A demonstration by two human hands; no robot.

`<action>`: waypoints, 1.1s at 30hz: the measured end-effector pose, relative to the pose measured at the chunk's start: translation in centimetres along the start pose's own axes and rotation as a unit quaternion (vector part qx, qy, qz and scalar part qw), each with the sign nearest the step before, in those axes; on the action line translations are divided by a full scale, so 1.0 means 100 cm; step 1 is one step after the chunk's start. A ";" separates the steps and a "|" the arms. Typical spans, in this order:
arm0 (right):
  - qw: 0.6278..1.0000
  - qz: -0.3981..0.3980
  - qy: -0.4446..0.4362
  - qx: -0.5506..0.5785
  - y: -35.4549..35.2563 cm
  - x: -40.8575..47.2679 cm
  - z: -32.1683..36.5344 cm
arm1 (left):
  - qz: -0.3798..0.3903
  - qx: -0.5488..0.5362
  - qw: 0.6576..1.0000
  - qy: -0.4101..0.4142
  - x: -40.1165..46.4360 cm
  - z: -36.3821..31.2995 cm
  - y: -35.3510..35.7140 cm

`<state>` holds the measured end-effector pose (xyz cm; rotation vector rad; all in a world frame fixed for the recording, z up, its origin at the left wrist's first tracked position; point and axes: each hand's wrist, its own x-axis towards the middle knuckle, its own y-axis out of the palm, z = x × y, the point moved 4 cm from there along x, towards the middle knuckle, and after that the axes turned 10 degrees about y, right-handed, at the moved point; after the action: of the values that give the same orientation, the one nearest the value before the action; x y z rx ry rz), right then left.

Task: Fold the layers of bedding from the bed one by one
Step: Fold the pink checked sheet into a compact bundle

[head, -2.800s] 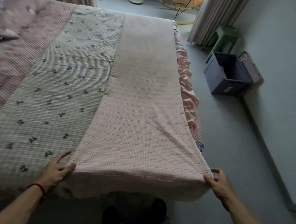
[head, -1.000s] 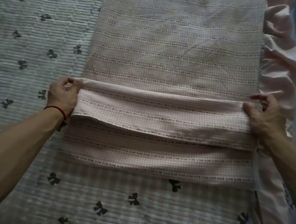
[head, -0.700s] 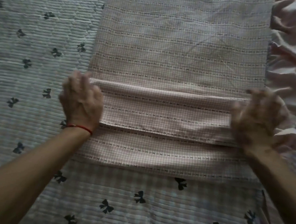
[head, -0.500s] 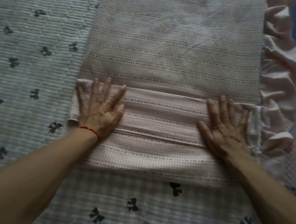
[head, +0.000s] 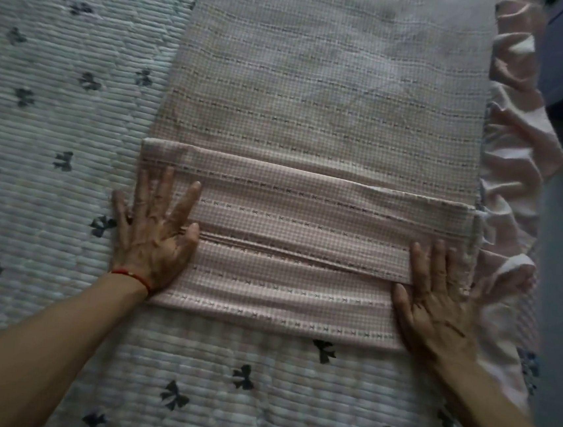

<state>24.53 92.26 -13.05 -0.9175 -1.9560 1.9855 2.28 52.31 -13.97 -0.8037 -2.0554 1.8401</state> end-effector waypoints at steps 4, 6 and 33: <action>1.000 0.006 0.010 -0.021 -0.001 -0.003 -0.020 | 0.002 0.011 1.000 0.016 -0.009 -0.005 -0.006; 0.999 -0.033 -0.037 -0.015 -0.015 -0.013 -0.019 | -0.001 0.026 0.998 0.061 -0.028 -0.011 -0.010; 0.888 -0.140 0.097 0.428 -0.151 0.055 -0.070 | -0.249 -0.385 0.881 -0.116 0.027 0.047 -0.162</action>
<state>19.96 102.60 0.39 -0.5206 -0.8516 2.1327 -6.05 49.32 0.62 -0.1359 -2.8406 0.8506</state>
